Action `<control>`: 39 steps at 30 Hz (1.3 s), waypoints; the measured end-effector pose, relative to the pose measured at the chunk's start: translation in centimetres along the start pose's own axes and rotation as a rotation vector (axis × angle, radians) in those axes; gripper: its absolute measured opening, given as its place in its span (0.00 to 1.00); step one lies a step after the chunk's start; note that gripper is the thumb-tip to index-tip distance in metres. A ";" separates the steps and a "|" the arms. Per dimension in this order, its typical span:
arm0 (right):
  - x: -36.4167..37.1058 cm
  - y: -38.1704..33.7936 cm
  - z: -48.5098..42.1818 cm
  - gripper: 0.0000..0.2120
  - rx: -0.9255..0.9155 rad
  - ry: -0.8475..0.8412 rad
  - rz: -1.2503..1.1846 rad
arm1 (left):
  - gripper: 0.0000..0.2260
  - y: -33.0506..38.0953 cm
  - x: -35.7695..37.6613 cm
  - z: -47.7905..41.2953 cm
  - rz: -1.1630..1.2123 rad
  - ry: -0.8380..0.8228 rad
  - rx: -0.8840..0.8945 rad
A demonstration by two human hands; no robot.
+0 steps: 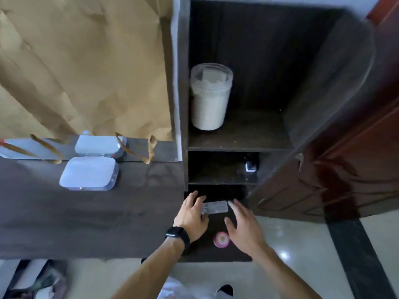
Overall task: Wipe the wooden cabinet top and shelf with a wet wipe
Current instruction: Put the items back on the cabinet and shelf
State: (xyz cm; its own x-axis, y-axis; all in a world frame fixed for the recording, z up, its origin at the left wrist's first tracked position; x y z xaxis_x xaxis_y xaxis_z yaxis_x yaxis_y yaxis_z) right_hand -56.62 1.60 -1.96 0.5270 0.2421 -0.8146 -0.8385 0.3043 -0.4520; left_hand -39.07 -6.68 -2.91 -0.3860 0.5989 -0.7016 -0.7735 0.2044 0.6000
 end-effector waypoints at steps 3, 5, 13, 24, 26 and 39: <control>-3.5 2.2 -1.8 0.28 0.049 0.104 0.011 | 0.36 3.3 1.2 -3.3 -0.287 -0.093 0.057; -5.7 2.6 -3.3 0.30 0.085 0.083 -0.009 | 0.39 4.6 1.5 -4.9 -0.410 -0.148 0.028; -9.0 3.2 -9.0 0.37 0.175 -0.110 0.072 | 0.42 5.6 1.9 -6.4 -0.480 -0.273 -0.159; -6.6 4.5 -10.0 0.20 0.099 0.215 0.171 | 0.35 5.4 1.6 -6.6 -0.486 -0.222 -0.130; -6.3 4.6 -9.5 0.18 0.080 0.216 0.112 | 0.31 6.0 1.2 -6.8 -0.446 -0.131 -0.108; -1.2 11.4 5.3 0.19 0.286 0.275 -0.484 | 0.37 14.4 1.3 -17.8 0.130 0.093 -0.063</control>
State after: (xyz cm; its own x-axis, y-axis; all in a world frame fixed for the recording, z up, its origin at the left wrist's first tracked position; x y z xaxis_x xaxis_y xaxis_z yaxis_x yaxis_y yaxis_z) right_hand -66.08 9.66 -4.20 0.7510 -0.2196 -0.6227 -0.4229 0.5643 -0.7090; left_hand -59.68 -16.75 -2.04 -0.5274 0.5421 -0.6542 -0.7428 0.0796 0.6648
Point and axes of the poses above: each hand's wrist, its own z-axis away from the middle knuckle, its own x-axis out of the palm, y = z × x, the point moved 1 cm from there along -z, towards the middle knuckle, and after that the axes turned 10 degrees about -y, right-handed, at the moved point
